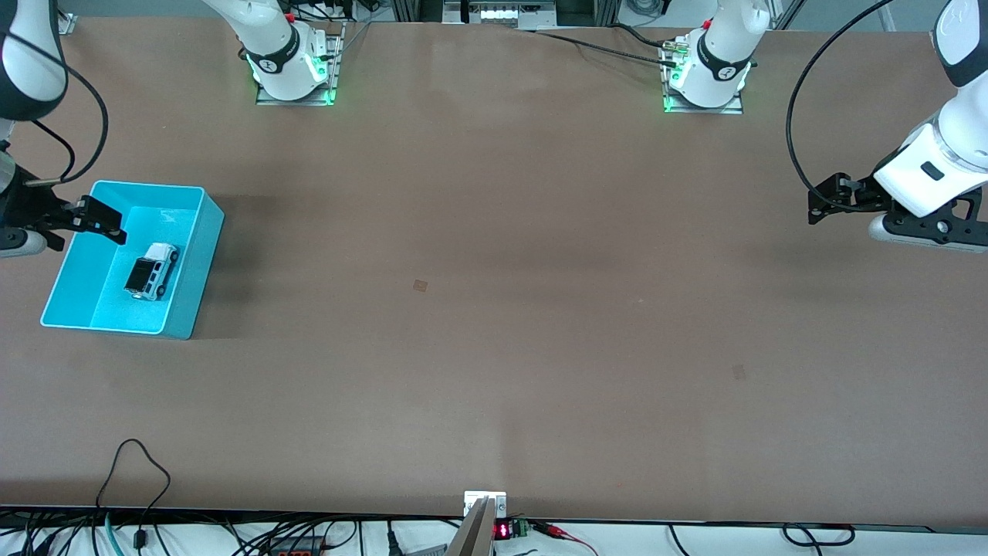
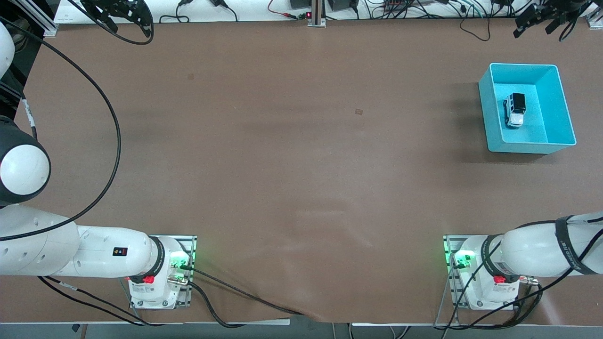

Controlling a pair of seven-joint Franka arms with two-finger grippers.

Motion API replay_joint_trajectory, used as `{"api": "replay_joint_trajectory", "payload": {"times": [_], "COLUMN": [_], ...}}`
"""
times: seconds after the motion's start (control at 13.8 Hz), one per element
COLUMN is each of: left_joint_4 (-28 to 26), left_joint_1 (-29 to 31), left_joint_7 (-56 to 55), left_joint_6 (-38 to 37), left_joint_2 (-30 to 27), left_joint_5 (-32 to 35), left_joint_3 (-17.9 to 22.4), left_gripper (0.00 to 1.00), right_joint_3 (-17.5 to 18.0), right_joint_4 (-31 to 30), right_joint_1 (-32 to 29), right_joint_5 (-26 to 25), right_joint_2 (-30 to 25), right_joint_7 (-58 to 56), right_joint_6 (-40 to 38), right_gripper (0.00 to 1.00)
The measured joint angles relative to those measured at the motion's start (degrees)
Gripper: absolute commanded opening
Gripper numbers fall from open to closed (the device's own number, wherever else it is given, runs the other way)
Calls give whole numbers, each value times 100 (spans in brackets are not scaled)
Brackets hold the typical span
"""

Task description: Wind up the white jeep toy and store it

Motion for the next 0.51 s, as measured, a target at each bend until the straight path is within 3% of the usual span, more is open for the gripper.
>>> {"api": "replay_joint_trajectory", "payload": {"times": [0.36, 0.51], "left_joint_4": [1, 1], "left_joint_1": [0, 0], "left_joint_7": [0, 0], "left_joint_6": [0, 0], "left_joint_2": [0, 0], "left_joint_5": [0, 0], "left_joint_3": [0, 0], "left_gripper": [100, 100], "right_joint_3": [13, 187], "right_joint_4": [421, 522], "right_joint_1": [371, 474], "right_joint_5": [16, 17], "right_joint_2": [-367, -564], "right_joint_7": [425, 885], "right_joint_6": [-725, -1009], "right_gripper": [100, 100]}}
